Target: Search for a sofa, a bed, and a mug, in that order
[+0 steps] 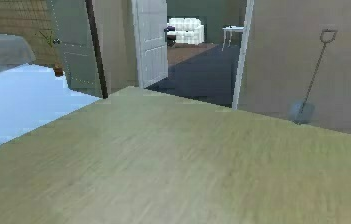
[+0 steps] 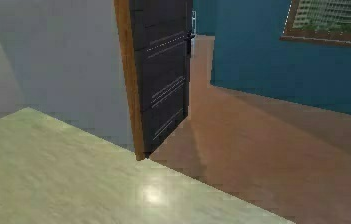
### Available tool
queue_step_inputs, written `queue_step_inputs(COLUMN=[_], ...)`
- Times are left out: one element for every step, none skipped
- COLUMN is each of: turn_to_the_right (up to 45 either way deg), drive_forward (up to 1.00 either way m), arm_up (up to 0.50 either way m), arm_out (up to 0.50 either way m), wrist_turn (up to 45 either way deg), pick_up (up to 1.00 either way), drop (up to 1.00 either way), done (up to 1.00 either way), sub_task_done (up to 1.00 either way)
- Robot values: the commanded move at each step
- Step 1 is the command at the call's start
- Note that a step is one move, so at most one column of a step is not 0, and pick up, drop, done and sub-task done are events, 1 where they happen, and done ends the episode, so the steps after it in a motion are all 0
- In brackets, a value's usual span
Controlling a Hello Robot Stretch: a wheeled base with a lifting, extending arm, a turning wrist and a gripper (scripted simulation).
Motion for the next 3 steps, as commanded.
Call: queue_step_inputs(turn_to_the_right=[3.0, 0.0, 0.0], drive_forward=[0.0, 1.0, 1.0], arm_up=[0.0, 0.0, 0.0], arm_out=[0.0, 0.0, 0.0], wrist_turn=[0.0, 0.0, 0.0], pick_up=[0.0, 0.0, 0.0], drop=[0.0, 0.0, 0.0], done=[0.0, 0.0, 0.0], sub_task_done=[0.0, 0.0, 0.0])
